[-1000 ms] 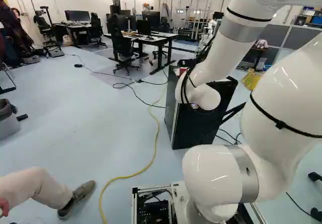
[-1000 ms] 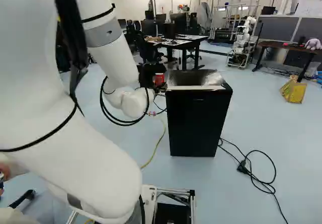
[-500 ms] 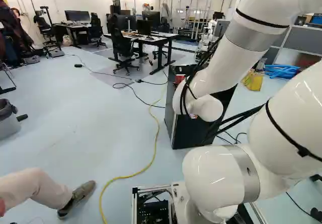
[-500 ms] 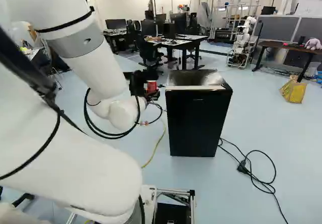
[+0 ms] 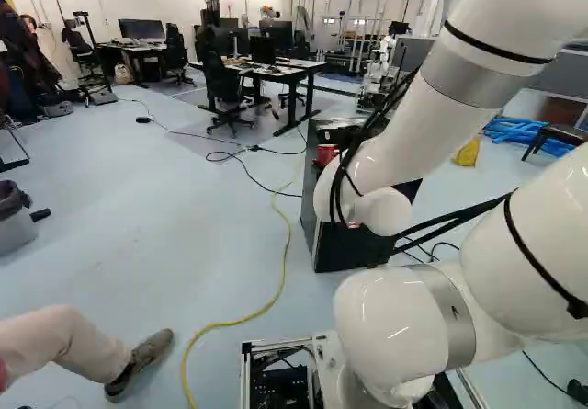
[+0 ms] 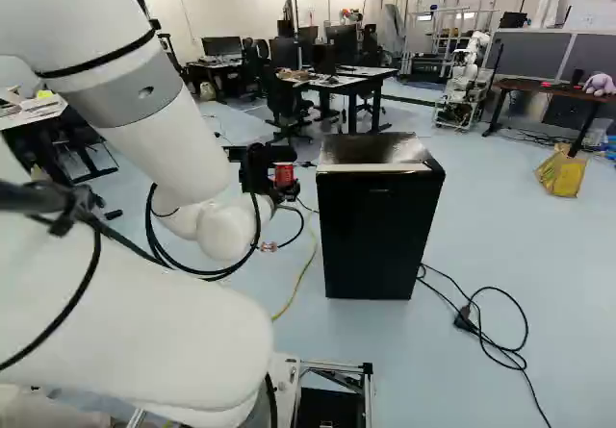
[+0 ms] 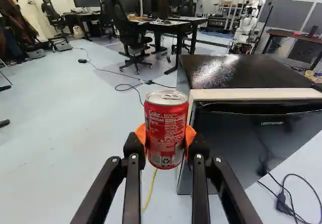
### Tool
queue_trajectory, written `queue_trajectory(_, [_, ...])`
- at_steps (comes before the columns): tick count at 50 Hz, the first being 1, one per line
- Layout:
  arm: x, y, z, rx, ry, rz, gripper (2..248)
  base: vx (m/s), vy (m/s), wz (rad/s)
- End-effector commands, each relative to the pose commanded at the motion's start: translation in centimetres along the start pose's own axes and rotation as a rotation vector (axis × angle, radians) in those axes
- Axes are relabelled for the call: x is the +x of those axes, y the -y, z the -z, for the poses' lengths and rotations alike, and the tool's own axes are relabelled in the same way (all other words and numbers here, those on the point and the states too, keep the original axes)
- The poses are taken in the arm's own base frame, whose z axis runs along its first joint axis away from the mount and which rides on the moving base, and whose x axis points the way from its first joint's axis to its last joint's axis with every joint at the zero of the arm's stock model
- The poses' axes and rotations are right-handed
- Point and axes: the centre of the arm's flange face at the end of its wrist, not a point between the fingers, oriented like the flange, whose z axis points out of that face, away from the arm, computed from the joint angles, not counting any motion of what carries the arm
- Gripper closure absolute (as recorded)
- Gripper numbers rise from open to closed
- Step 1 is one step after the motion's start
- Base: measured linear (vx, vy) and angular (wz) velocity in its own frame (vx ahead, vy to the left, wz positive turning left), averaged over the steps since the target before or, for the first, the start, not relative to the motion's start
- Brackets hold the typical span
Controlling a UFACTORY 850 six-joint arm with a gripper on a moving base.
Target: Grab a drink from the fridge
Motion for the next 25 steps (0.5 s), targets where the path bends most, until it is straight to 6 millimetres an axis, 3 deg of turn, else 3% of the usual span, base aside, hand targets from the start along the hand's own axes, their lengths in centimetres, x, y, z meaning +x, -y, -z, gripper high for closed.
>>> queue_trajectory(25, [-0.08,0.04,0.1,0.001,0.001,0.0,156,0.0,0.0,0.0])
